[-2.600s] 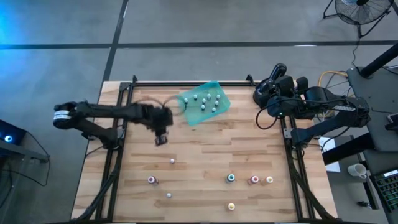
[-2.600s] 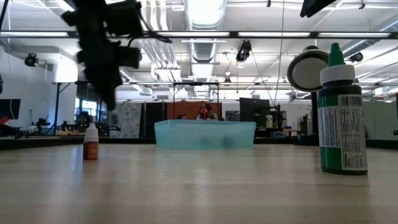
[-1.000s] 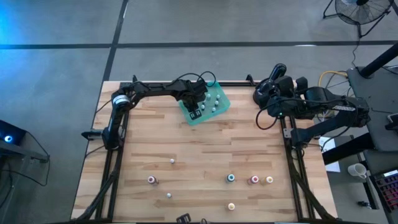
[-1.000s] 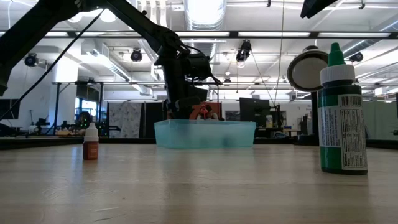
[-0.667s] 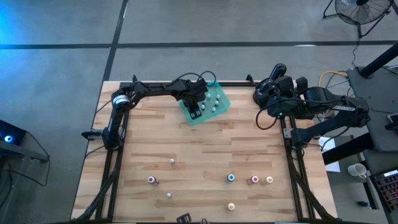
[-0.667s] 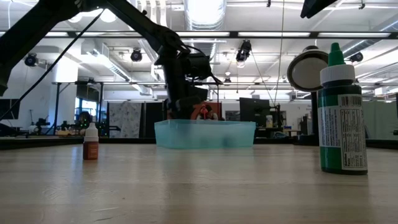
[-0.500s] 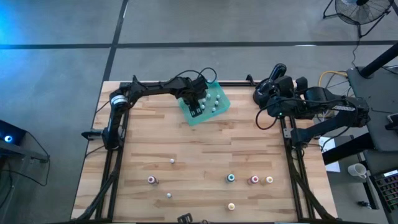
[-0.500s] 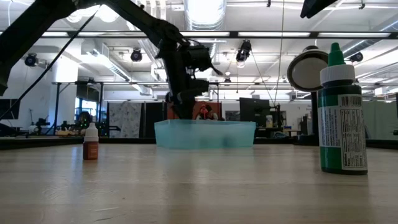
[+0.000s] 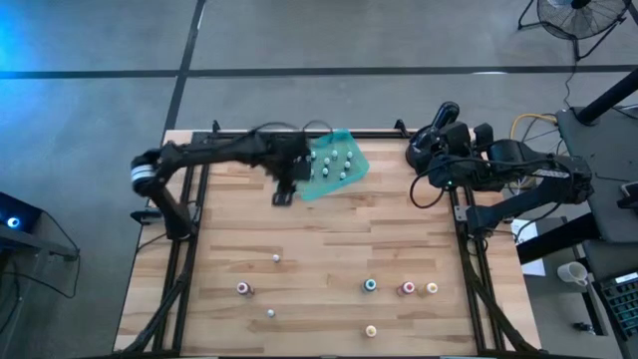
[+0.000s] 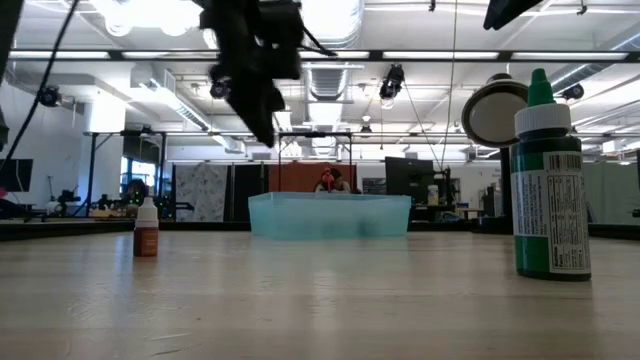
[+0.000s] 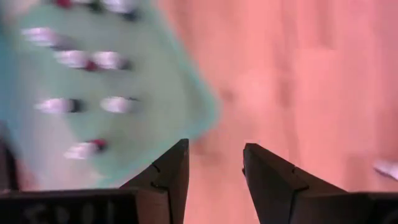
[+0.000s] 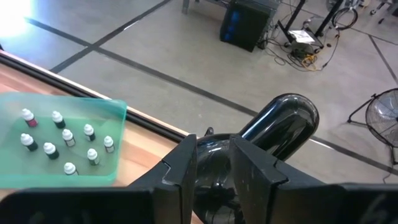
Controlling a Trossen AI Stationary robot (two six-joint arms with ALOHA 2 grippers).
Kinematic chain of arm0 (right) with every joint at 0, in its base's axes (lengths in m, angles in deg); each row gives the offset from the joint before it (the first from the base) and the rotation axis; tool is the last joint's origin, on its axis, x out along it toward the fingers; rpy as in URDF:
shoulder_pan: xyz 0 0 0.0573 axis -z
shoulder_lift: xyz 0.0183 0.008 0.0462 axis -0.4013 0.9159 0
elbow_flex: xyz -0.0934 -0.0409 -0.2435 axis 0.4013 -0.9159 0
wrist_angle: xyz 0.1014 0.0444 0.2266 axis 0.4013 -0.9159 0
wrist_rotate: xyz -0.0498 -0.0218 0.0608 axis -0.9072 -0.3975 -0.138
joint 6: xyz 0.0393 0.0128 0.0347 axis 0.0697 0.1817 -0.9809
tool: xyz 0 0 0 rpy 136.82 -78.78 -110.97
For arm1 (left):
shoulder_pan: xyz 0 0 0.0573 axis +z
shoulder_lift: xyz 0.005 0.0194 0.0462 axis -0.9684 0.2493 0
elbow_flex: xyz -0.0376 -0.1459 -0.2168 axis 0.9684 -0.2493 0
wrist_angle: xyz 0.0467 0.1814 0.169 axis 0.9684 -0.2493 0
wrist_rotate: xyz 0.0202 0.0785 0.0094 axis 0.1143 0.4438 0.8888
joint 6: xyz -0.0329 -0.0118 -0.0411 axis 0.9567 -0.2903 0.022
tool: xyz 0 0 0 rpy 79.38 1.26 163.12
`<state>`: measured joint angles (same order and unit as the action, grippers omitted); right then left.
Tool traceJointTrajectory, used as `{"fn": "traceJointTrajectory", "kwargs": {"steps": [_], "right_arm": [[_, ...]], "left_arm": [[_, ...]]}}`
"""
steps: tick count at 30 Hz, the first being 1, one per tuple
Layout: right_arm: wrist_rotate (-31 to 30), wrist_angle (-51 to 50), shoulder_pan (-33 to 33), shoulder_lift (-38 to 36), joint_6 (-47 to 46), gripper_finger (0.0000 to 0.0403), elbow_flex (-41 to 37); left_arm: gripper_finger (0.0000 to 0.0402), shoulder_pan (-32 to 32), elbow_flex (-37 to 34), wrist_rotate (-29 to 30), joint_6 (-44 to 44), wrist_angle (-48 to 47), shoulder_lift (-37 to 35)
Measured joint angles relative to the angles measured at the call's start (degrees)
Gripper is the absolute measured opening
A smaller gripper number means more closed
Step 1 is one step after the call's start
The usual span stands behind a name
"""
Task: Pick & Place food coloring
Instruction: Put the blue small food coloring into the green bin
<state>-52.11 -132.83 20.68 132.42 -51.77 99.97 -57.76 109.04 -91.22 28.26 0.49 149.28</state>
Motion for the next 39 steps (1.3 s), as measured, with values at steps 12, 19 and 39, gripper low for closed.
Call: {"fn": "traceJointTrajectory", "kwargs": {"steps": [12, 19, 39], "right_arm": [[0.1, 0.0, 0.0, 0.0, 3.9, 0.0088, -0.3], [0.1, 0.0, 0.0, 0.0, 4.6, 0.0086, -0.5], [0.6, 0.0, 0.0, 0.0, 4.6, 0.0082, -0.5]], "left_arm": [[0.0124, -24.8, -20.5, 2.4, 16.0, 8.9, -13.0], [0.0124, -34.5, -24.2, 9.3, 27.4, 10.9, -11.4], [0.0124, -35.9, -25.1, 7.9, 30.0, 13.7, -6.0]]}}
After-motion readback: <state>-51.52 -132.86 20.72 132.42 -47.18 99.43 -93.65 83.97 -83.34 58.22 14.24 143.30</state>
